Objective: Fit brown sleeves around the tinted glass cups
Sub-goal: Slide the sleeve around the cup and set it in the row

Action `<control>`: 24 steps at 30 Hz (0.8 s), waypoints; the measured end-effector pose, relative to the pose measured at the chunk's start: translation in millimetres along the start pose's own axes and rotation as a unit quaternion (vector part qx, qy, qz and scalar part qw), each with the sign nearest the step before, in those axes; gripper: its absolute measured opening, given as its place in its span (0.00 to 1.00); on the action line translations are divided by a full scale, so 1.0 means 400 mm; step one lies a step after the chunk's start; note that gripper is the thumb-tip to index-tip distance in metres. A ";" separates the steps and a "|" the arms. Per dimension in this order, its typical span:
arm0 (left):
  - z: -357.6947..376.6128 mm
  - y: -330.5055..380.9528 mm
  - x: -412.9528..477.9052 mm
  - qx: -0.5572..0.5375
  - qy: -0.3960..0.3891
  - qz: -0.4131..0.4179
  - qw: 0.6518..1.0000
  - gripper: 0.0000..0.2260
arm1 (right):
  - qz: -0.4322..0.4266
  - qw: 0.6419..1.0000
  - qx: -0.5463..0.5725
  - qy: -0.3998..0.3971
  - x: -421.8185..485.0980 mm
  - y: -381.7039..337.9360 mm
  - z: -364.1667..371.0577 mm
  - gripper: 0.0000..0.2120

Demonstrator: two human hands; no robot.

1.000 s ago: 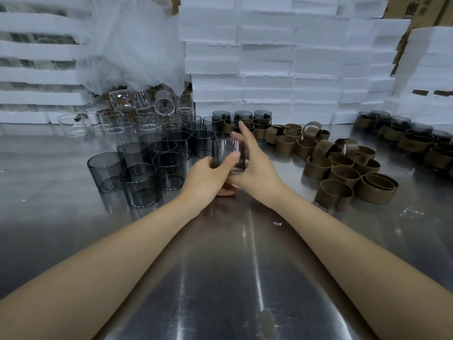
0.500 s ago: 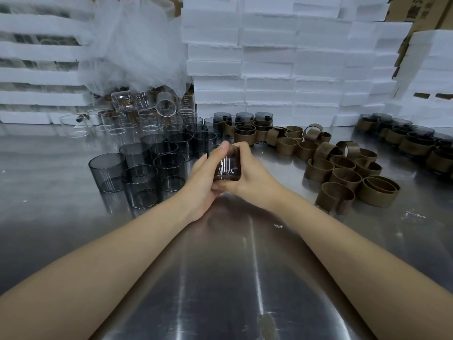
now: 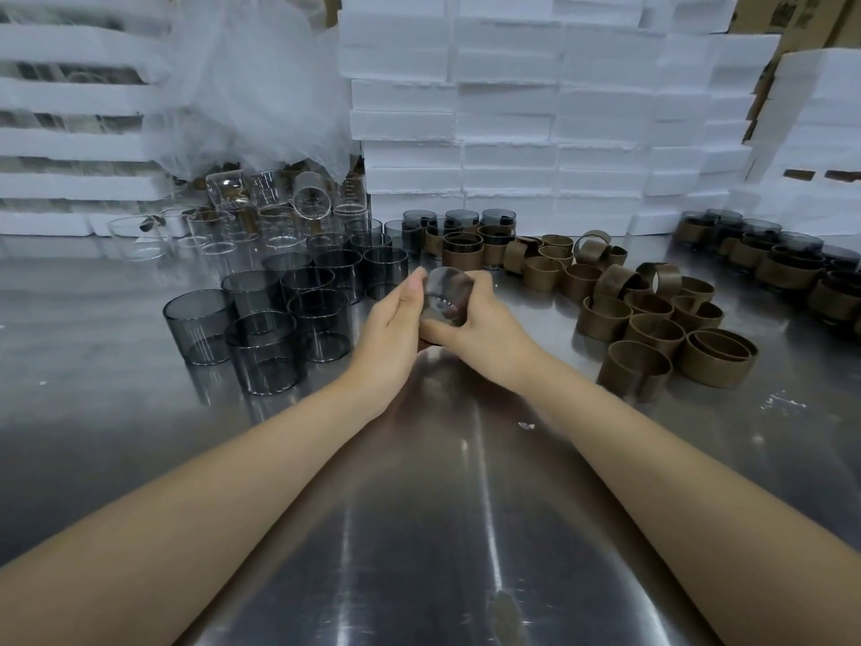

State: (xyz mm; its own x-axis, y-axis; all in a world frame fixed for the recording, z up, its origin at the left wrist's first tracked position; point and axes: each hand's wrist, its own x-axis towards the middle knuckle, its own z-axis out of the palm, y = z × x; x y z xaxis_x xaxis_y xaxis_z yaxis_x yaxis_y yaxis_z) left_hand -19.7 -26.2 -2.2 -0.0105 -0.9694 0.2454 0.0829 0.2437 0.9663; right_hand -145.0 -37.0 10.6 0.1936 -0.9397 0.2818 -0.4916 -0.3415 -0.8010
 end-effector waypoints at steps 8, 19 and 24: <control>-0.005 0.013 -0.011 -0.044 -0.134 -0.022 0.990 0.21 | 0.087 0.996 0.006 -0.033 0.009 0.006 -0.010 0.30; 0.001 0.010 -0.012 -0.035 -0.025 -0.006 0.999 0.15 | 0.134 0.900 -0.389 0.143 0.008 0.011 -0.105 0.19; -0.005 0.010 -0.011 -0.025 -0.024 -0.006 0.999 0.15 | 0.209 0.882 -0.403 0.124 0.019 0.034 -0.154 0.23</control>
State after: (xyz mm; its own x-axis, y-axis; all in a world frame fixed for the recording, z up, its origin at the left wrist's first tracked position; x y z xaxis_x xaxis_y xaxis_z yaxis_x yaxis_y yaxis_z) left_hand -17.2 -21.1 0.4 -0.0590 -0.9696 0.2376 0.1322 0.2284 0.9646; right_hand -202.6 -49.6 34.5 -0.2903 -0.9272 0.2367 -0.9394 0.2291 -0.2550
